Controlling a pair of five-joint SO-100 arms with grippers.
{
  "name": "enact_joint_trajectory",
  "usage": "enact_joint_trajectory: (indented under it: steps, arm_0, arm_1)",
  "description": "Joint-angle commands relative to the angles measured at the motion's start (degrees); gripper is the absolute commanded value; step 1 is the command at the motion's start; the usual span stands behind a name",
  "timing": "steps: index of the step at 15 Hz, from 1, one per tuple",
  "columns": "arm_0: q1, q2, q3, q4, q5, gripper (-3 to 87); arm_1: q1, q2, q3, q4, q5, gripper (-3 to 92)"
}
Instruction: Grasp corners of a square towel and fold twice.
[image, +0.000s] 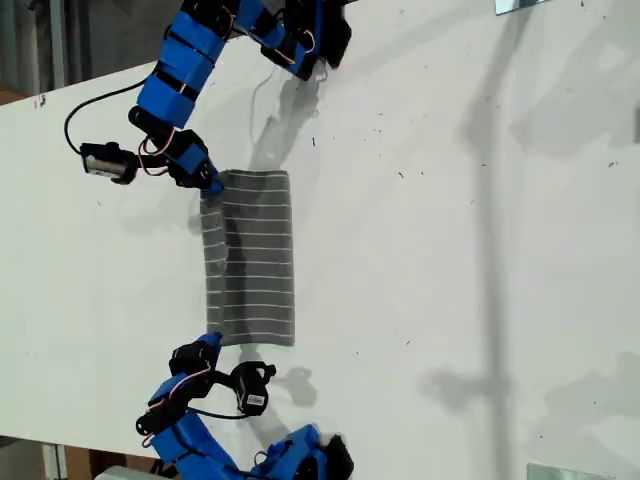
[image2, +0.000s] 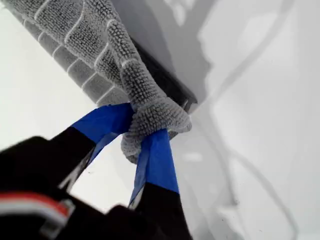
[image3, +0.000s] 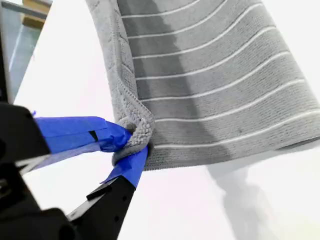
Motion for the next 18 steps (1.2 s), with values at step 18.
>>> enact_joint_trajectory:
  steps: [18]
  arm_0:
    - [14.15, 11.25, 28.74, -11.43, -8.96, 0.4]
  arm_1:
    - [-16.44, 5.71, 21.53, -6.77, 5.89, 2.1]
